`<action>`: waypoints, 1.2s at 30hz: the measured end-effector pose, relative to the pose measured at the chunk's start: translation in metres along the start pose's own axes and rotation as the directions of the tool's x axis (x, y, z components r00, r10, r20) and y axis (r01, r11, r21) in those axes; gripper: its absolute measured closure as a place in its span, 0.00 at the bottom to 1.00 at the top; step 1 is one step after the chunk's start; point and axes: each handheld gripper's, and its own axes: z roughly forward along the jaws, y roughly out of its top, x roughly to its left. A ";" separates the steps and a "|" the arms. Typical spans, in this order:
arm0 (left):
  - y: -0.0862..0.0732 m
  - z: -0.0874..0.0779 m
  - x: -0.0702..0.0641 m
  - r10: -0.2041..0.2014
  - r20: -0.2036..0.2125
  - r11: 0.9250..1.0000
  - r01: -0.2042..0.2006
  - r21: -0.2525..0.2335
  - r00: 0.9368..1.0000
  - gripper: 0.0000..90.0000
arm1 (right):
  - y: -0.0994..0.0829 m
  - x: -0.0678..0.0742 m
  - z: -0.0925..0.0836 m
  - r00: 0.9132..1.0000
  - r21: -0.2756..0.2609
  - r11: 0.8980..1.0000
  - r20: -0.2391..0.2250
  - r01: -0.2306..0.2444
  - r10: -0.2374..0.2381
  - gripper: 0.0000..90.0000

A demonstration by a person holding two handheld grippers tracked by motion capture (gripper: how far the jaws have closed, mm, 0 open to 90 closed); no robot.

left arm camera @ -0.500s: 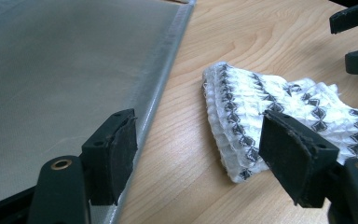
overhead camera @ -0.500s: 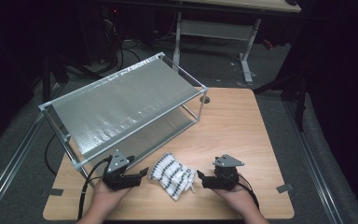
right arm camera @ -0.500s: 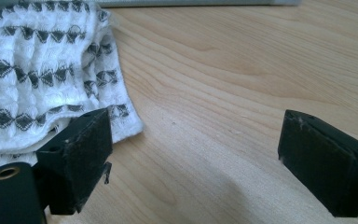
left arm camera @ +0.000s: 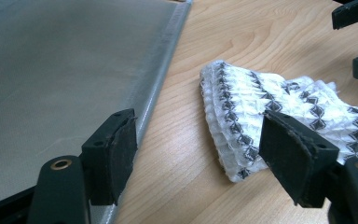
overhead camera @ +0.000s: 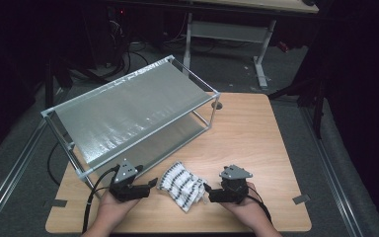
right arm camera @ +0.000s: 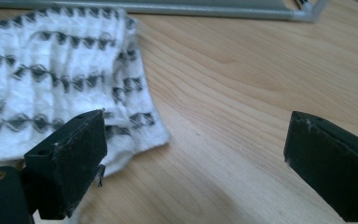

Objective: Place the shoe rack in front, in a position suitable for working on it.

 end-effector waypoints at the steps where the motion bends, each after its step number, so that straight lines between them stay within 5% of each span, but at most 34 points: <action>1: 0.000 0.000 0.000 0.000 0.001 1.000 0.000 0.000 1.000 0.32 | 0.001 0.003 0.000 1.000 -0.006 1.000 0.002 0.014 -0.014 0.07; 10: 0.000 0.002 -0.001 0.004 0.010 1.000 -0.004 0.003 1.000 0.28 | 0.014 0.039 0.002 0.993 -0.005 0.994 -0.035 0.108 -0.108 0.01; 16: 0.000 0.003 -0.002 -0.002 0.024 1.000 0.001 0.009 1.000 0.22 | 0.016 0.055 0.010 0.990 0.007 0.997 -0.116 0.081 -0.080 0.01; 22: 0.001 0.002 -0.004 0.005 0.043 1.000 -0.005 -0.001 0.999 0.20 | 0.015 0.060 0.026 0.987 0.069 0.994 -0.145 0.085 -0.074 0.15; 29: 0.001 0.002 -0.004 0.005 0.037 1.000 -0.005 -0.001 0.999 0.18 | 0.010 0.062 0.039 0.982 0.133 0.985 -0.164 0.111 -0.089 0.16; 36: 0.002 0.002 -0.004 0.011 0.038 1.000 -0.011 -0.003 0.999 0.18 | 0.007 0.058 0.041 0.979 0.131 0.986 -0.190 0.099 -0.073 0.22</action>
